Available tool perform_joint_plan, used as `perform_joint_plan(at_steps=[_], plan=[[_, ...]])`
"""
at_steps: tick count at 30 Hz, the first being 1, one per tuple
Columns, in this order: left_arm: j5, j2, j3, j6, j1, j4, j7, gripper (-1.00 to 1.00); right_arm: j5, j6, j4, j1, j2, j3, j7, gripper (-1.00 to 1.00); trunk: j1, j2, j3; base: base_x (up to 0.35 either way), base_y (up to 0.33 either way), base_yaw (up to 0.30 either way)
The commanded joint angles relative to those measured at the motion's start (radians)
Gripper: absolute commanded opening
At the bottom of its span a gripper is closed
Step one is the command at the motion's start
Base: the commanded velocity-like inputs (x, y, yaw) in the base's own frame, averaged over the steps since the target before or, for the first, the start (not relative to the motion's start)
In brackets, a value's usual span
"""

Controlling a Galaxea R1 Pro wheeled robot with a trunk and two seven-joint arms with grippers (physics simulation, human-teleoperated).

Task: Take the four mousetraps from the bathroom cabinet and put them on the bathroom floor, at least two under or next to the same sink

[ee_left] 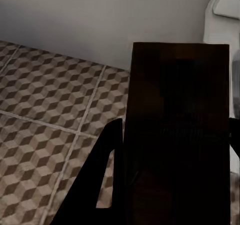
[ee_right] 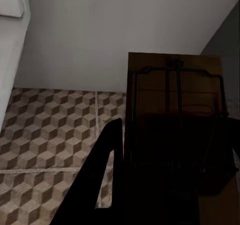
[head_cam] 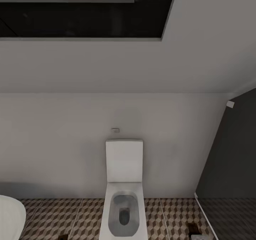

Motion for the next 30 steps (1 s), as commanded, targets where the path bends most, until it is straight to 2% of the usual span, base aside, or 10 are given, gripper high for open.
perform_joint_plan(at_steps=[1,3,4,8,10,13,15,16,22,30], plan=[[0.001,0.001,0.007,0.06,-0.002,-0.038,-0.006,-1.0,-0.003,0.0,-0.01,-0.003,-0.004,0.01,-0.001,-1.0,0.0,-0.001,0.0,0.0,0.0,0.0],[-0.002,0.0,0.006,0.185,-0.003,-0.132,-0.004,-1.0,-0.004,0.013,-0.046,-0.007,-0.014,0.01,-0.006,-1.0,0.0,-0.001,0.0,0.0,0.0,0.0],[-0.003,0.003,0.005,0.288,-0.004,-0.206,-0.001,-1.0,-0.005,0.048,-0.084,-0.009,-0.036,0.009,-0.01,-1.0,0.0,-0.001,0.0,0.0,0.0,0.0],[-0.006,0.008,0.005,0.399,-0.004,-0.313,0.0,-1.0,-0.015,0.165,-0.184,-0.015,-0.107,-0.005,-0.01,-1.0,0.0,-0.001,0.0,0.0,0.0,0.0],[-0.006,0.008,0.005,0.454,-0.007,-0.341,0.007,-1.0,-0.034,0.24,-0.219,-0.03,-0.127,-0.03,-0.005,-1.0,0.0,-0.001,0.0,0.0,0.0,0.0],[-0.004,0.004,0.004,0.6,-0.011,-0.393,0.064,-1.0,-0.05,0.394,-0.239,-0.071,-0.138,-0.052,0.001,-1.0,0.0,-0.001,0.0,0.0,0.0,0.0],[-0.001,-0.001,0.003,0.724,-0.013,-0.417,0.091,-1.0,-0.053,0.454,-0.242,-0.085,-0.141,-0.057,0.002,-1.0,0.0,-0.001,0.0,0.0,0.0,0.0],[-0.001,-0.002,0.004,0.75,-0.013,-0.421,0.096,-1.0,-0.054,0.464,-0.242,-0.088,-0.141,-0.057,0.002,-1.0,0.0,-0.001,0.0,0.0,0.0,0.0],[0.0,-0.001,0.004,0.782,-0.013,-0.423,0.101,-1.0,-0.055,0.474,-0.236,-0.091,-0.142,-0.056,0.002,-1.0,0.0,-0.001,0.0,0.0,0.0,0.0],[-0.004,-0.005,-0.01,0.706,-0.013,-0.418,0.099,-1.0,-0.055,0.473,-0.23,-0.09,-0.142,-0.055,-0.009,-1.0,0.031,-0.057,-0.026,0.0,0.0,0.0]])
